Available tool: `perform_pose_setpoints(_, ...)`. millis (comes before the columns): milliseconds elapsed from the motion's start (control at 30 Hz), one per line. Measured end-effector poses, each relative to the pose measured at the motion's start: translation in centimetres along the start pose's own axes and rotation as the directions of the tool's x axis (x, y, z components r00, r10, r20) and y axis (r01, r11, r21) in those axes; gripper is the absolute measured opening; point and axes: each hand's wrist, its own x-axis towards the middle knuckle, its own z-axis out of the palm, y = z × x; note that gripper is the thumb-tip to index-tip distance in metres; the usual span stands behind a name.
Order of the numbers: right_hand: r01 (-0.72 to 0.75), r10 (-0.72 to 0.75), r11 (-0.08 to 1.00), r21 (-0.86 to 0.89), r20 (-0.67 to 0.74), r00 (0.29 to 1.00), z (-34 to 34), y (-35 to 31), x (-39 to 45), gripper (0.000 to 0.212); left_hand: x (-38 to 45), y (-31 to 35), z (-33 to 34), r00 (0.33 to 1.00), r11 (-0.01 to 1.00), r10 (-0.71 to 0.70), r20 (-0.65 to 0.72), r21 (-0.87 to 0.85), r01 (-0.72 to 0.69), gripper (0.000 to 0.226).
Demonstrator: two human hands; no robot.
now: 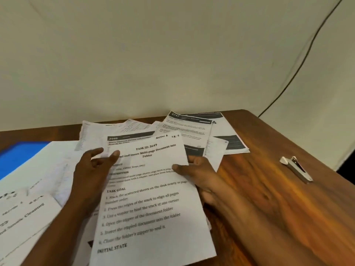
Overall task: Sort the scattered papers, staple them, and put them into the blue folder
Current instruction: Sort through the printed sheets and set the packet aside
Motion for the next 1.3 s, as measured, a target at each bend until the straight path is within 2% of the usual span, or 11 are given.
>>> perform_pose_setpoints(100, 0.033, -0.032, 0.999, 0.012, -0.024, 0.999, 0.3, 0.3, 1.0, 0.031, 0.7, -0.1, 0.3, 0.983, 0.976, -0.119, 0.14, -0.164, 0.142, 0.063)
perform_pose_setpoints(200, 0.044, -0.044, 0.999, -0.007, -0.031, 0.999, 0.3, 0.3, 1.8, 0.03, 1.6, -1.4, 0.3, 0.963, 0.953, -0.138, 0.233, -0.233, 0.193, 0.055)
perform_pose_setpoints(367, 0.064, -0.068, 0.996, -0.067, -0.066, 0.996, -0.5, -0.5, 2.7, 0.018, 2.4, -3.0, -0.2, 0.971, 0.943, -0.115, 0.211, -0.283, 0.173, 0.043)
perform_pose_setpoints(467, 0.076, -0.09, 0.994, -0.082, -0.182, 0.979, -1.7, -2.0, 2.5, 0.016, 3.0, -3.5, -0.6, 0.975, 0.934, -0.121, 0.186, -0.311, 0.175, 0.039)
perform_pose_setpoints(567, 0.07, -0.256, 0.901, -0.428, -0.395, 0.882, -3.9, -2.4, 3.0, 0.007, 2.8, -3.0, -1.0, 0.985, 0.944, -0.114, 0.13, -0.295, 0.148, 0.036)
perform_pose_setpoints(633, 0.009, -0.355, 0.791, -0.612, -0.447, 0.821, -5.0, -2.2, 3.5, 0.017, 2.6, -2.8, -1.3, 0.989, 0.95, -0.107, 0.106, -0.283, 0.133, 0.037)
perform_pose_setpoints(733, -0.049, -0.358, 0.722, -0.69, -0.433, 0.827, -5.2, -1.9, 3.7, 0.04, 2.7, -2.9, -1.8, 0.99, 0.949, -0.106, 0.088, -0.288, 0.127, 0.036)
perform_pose_setpoints(800, -0.035, -0.356, 0.726, -0.687, -0.419, 0.835, -5.0, -2.0, 3.6, 0.045, 2.8, -3.0, -2.2, 0.989, 0.939, -0.122, 0.087, -0.313, 0.144, 0.033)
perform_pose_setpoints(967, -0.056, -0.231, 0.826, -0.561, -0.428, 0.874, -4.5, -3.0, 4.7, 0.036, 3.4, -3.7, -3.0, 0.989, 0.921, -0.13, 0.065, -0.362, 0.144, 0.034)
perform_pose_setpoints(1067, -0.035, -0.184, 0.904, -0.426, -0.462, 0.868, -4.8, -3.3, 5.3, 0.032, 3.7, -4.0, -3.3, 0.989, 0.918, -0.138, 0.061, -0.367, 0.151, 0.037)
perform_pose_setpoints(1300, 0.058, -0.242, 0.957, -0.286, -0.667, 0.705, -8.5, -5.0, 5.4, 0.022, 4.1, -4.5, -4.2, 0.989, 0.902, -0.14, 0.045, -0.407, 0.146, 0.034)
